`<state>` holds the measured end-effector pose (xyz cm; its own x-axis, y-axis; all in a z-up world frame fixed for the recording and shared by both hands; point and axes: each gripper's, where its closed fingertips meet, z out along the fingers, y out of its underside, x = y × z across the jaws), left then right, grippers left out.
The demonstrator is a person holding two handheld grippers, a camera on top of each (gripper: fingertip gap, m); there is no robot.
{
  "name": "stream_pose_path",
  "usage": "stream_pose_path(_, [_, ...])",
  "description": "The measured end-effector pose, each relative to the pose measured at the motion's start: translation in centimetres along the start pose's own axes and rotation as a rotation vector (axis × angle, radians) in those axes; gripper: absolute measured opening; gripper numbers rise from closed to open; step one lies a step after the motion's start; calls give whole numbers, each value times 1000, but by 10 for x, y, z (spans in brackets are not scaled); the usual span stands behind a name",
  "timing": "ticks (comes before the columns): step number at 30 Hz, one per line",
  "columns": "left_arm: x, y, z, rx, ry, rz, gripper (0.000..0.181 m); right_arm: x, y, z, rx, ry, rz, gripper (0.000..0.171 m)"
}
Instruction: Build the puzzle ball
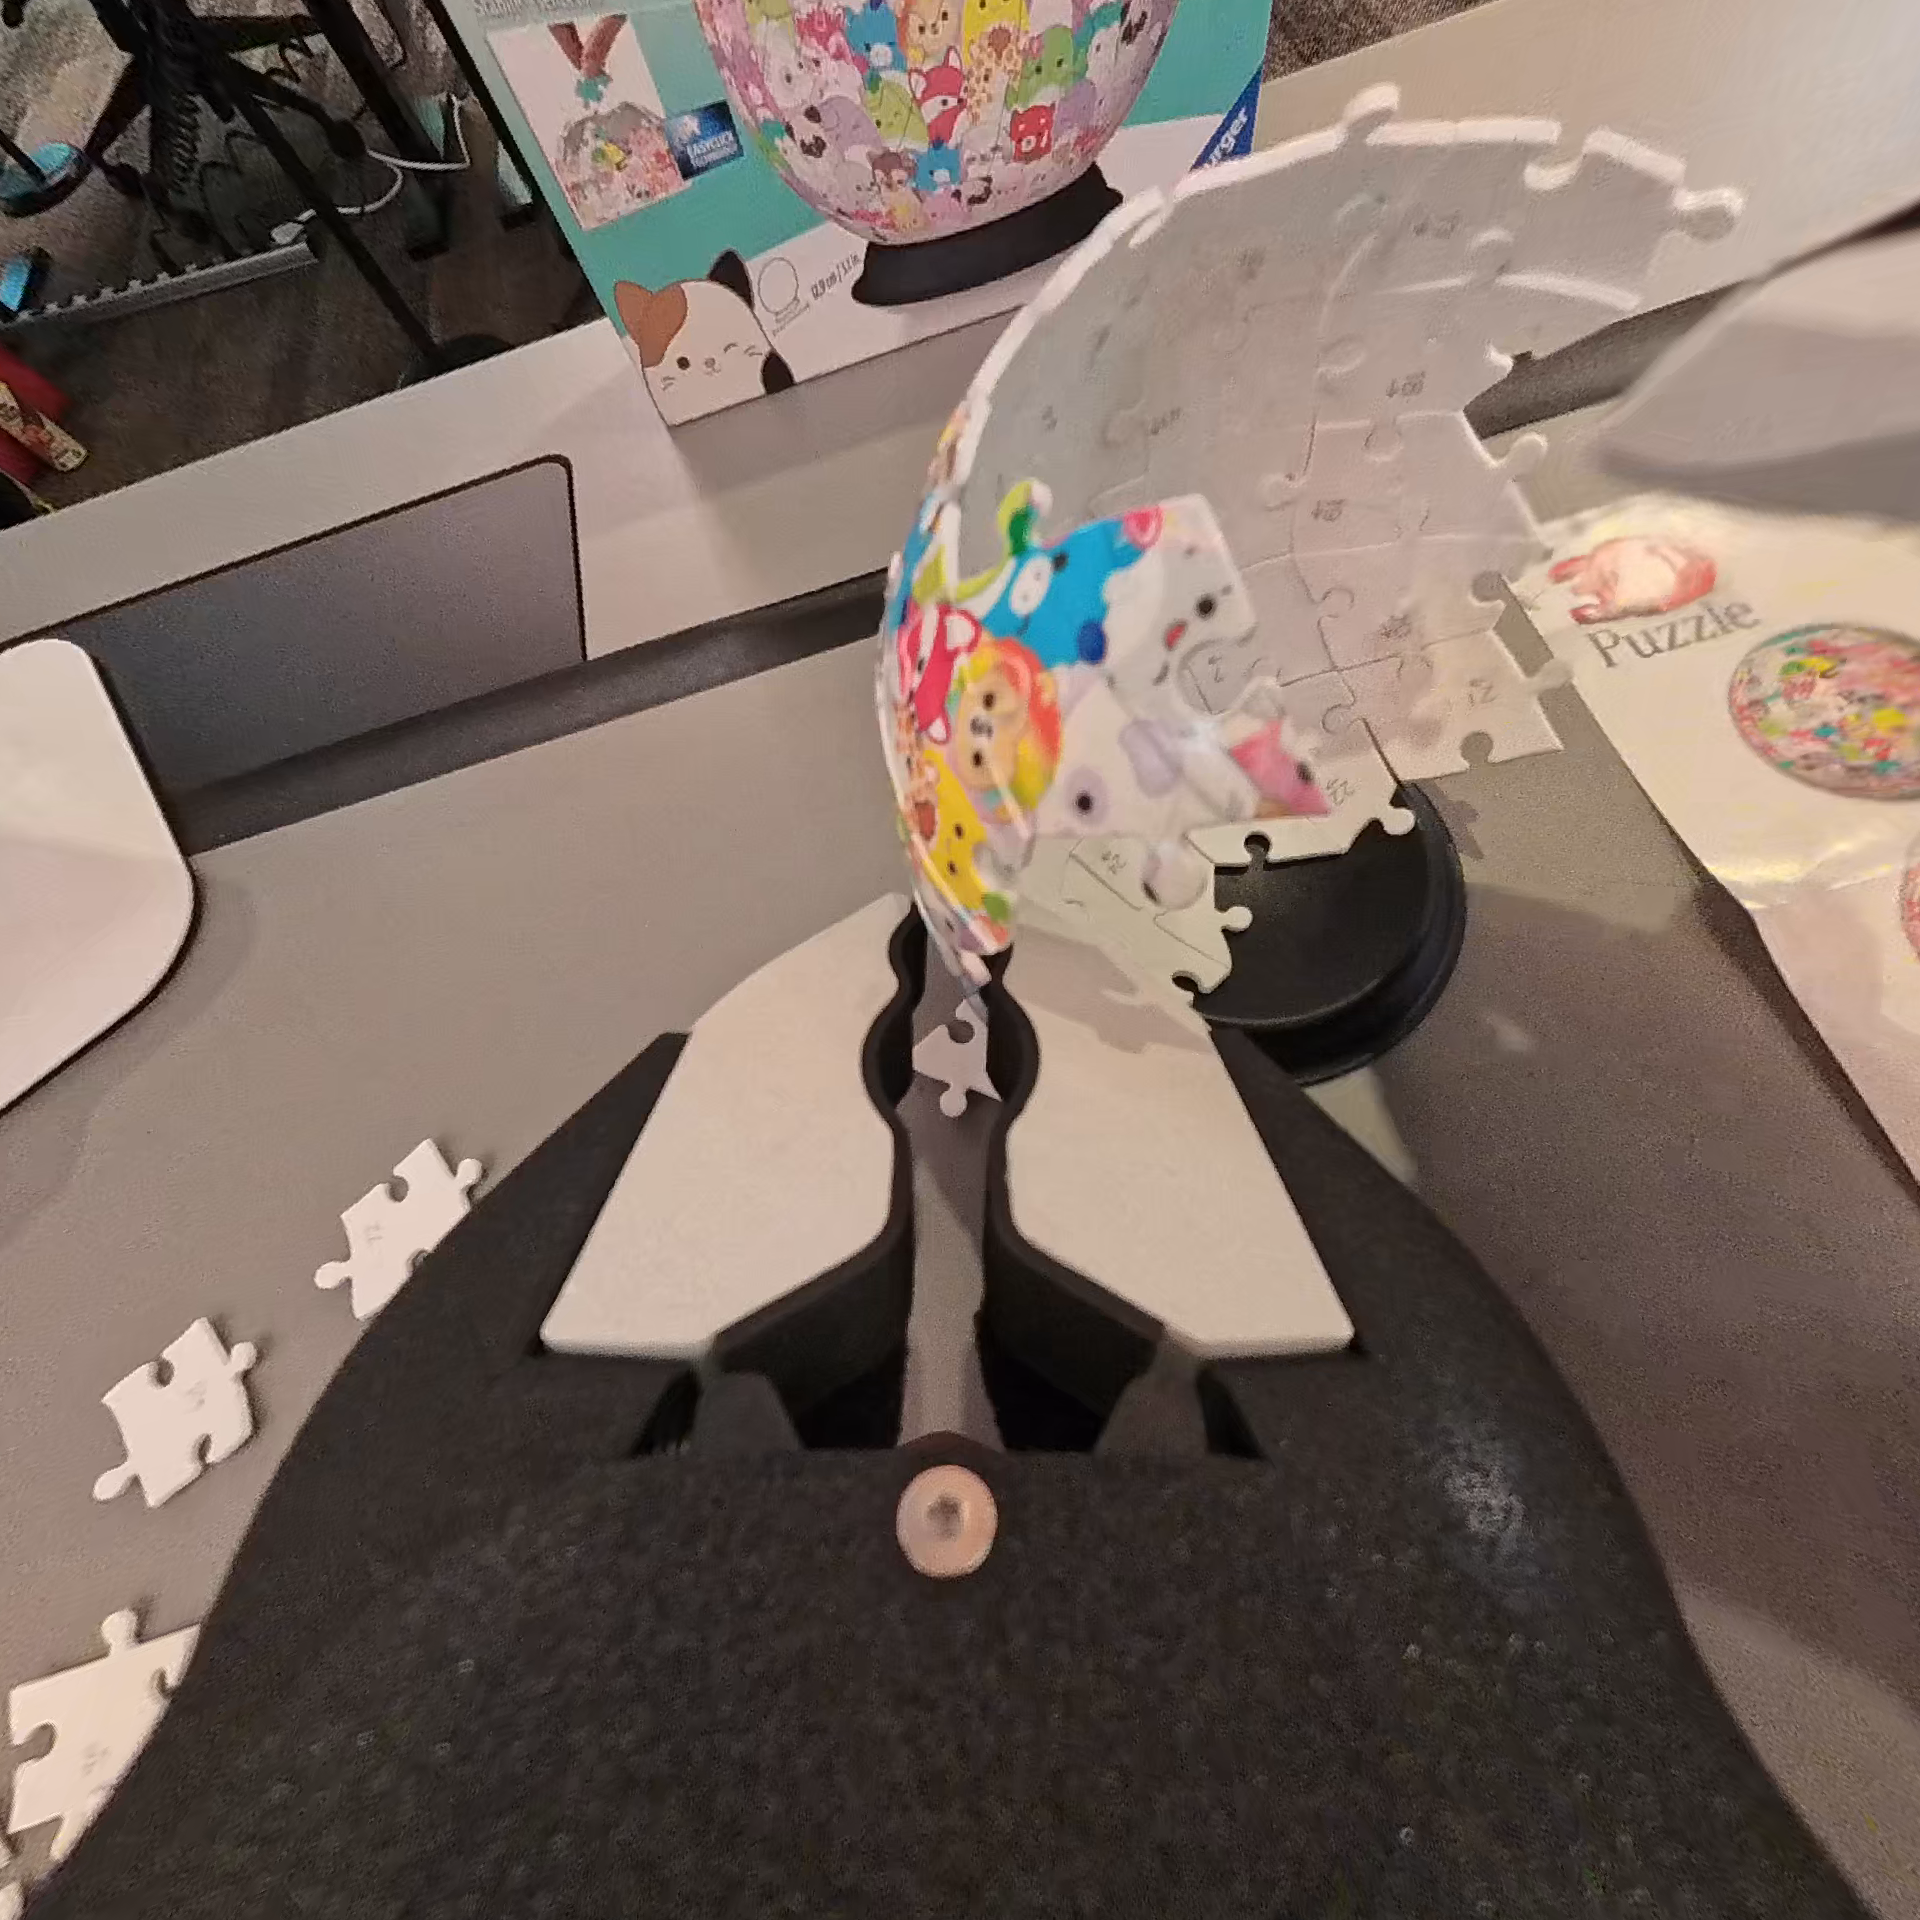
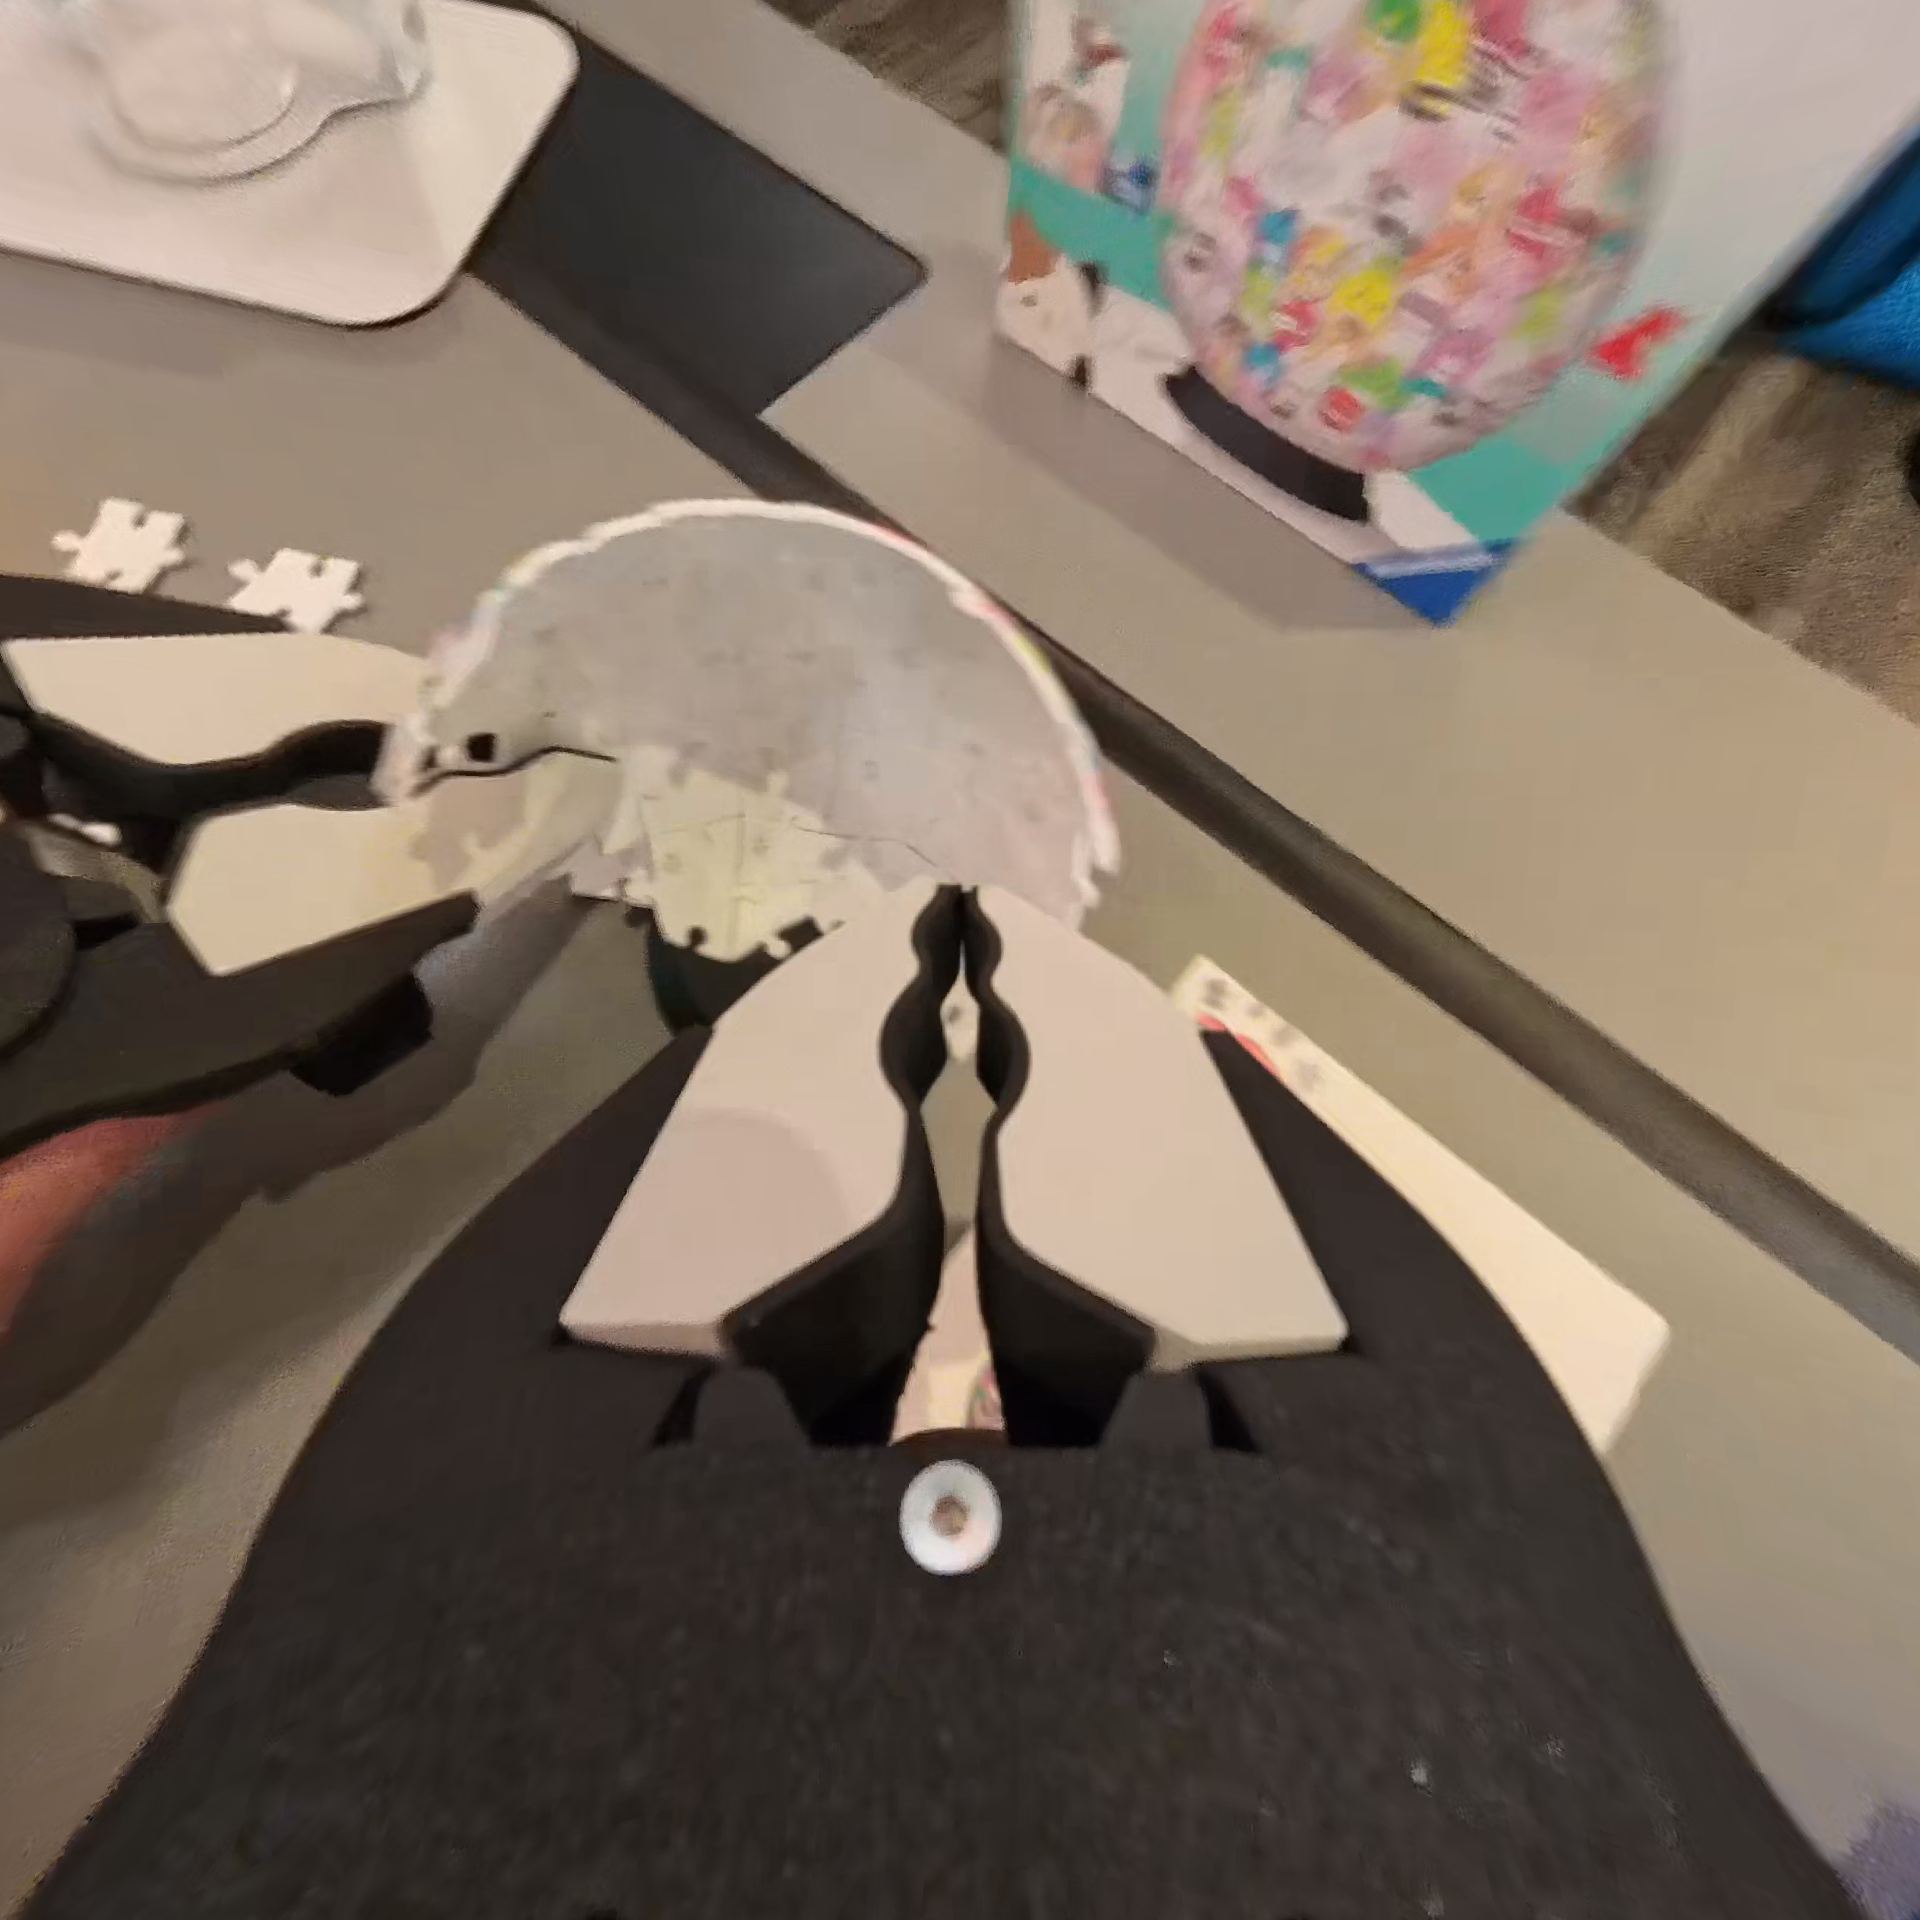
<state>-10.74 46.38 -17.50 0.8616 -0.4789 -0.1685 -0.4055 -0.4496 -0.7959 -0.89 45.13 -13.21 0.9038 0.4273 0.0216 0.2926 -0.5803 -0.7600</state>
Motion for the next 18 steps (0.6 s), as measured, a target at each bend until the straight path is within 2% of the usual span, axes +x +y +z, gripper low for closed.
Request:
stream_pose_path(3, [-1,0,0,-1,1,-3,8,22,31,-1,-83,0,199,0])
stream_pose_path(5, [-1,0,0,-1,0,-3,8,19,49,9,-133,-86,302,1])
stream_pose_path(7, [-1,0,0,1,-5,3,8,11,52,15,-138,-161,339,3])
stream_pose_path(14, [-1,0,1,1,19,-5,9,10,52,20,-136,-149,316,14])
stream_pose_path(18, [-1,-2,-1,-29,90,-71,7,20,40,7,-79,-129,252,15])
